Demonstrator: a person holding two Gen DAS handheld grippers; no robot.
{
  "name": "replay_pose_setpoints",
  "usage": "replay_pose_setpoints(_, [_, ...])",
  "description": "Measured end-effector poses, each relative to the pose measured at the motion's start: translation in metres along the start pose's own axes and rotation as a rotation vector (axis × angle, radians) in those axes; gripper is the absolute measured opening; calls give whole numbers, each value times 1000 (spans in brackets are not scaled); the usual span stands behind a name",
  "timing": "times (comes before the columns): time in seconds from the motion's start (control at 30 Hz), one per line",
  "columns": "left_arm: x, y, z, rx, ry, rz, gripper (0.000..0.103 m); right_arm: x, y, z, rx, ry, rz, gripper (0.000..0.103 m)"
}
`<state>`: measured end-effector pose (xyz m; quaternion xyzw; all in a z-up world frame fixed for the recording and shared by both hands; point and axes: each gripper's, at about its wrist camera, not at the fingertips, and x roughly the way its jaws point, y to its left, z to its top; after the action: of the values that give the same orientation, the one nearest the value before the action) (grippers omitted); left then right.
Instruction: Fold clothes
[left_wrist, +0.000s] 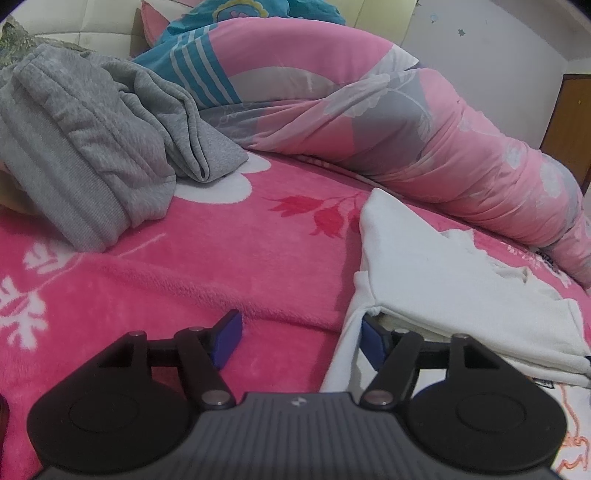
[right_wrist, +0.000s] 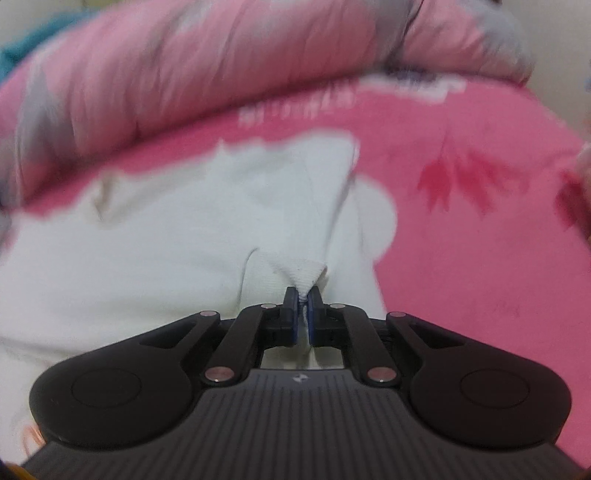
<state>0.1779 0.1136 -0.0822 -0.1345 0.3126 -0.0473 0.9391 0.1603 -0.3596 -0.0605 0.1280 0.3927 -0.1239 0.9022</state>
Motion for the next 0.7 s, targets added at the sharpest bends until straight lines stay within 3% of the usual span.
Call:
replay_pose_setpoints(0.1, [-11, 4, 0, -17, -2, -29, 72, -15, -1, 5, 35, -26, -35, 13])
replay_pose_setpoints(0.2, [-28, 8, 4, -38, -26, -96, 72, -40, -1, 15, 48, -89, -101, 14])
replay_pose_setpoints(0.27, [-38, 8, 7, -49, -45, -144, 72, -59, 9, 24, 29, -148, -87, 15])
replay_pose_setpoints(0.4, [-41, 3, 11, -61, -84, -202, 73, -70, 84, 36, -167, -188, 103, 15])
replay_pose_setpoints(0.5, [-22, 5, 12, -90, -79, -152, 72, -52, 162, 36, -343, -136, 290, 14])
replay_pose_setpoints(0.6, [4, 12, 7, -124, 0, -101, 67, -19, 235, 23, -480, -67, 440, 13])
replay_pose_setpoints(0.67, [7, 14, 6, -125, 12, -99, 67, 4, 267, 14, -522, -22, 521, 12])
replay_pose_setpoints(0.7, [6, 13, 6, -116, 10, -97, 67, 17, 272, 11, -534, 0, 513, 12])
